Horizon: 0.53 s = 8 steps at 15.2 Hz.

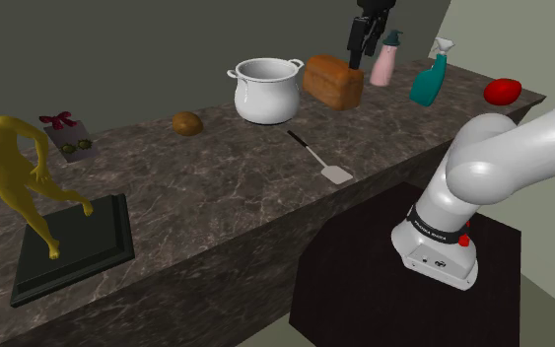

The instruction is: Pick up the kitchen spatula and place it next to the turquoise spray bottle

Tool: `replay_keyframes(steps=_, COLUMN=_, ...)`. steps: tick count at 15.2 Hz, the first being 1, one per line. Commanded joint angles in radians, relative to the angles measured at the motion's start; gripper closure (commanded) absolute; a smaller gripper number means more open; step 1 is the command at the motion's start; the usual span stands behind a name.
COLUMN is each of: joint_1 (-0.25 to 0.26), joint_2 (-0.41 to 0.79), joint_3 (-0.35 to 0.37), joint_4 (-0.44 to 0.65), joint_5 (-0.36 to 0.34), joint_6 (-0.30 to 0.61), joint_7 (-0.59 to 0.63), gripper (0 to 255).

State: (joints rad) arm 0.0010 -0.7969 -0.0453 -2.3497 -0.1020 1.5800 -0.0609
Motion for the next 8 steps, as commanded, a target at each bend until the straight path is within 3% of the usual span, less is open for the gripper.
replay_keyframes(steps=1, joint_1=0.000, joint_2=0.000, joint_3=0.000, joint_4=0.000, joint_5=0.000, joint_6=0.000, joint_7=0.000, gripper=0)
replay_keyframes(steps=8, joint_1=-0.027, joint_2=0.016, joint_3=0.059, joint_4=-0.217, joint_5=0.060, joint_6=0.243, joint_7=0.198, gripper=0)
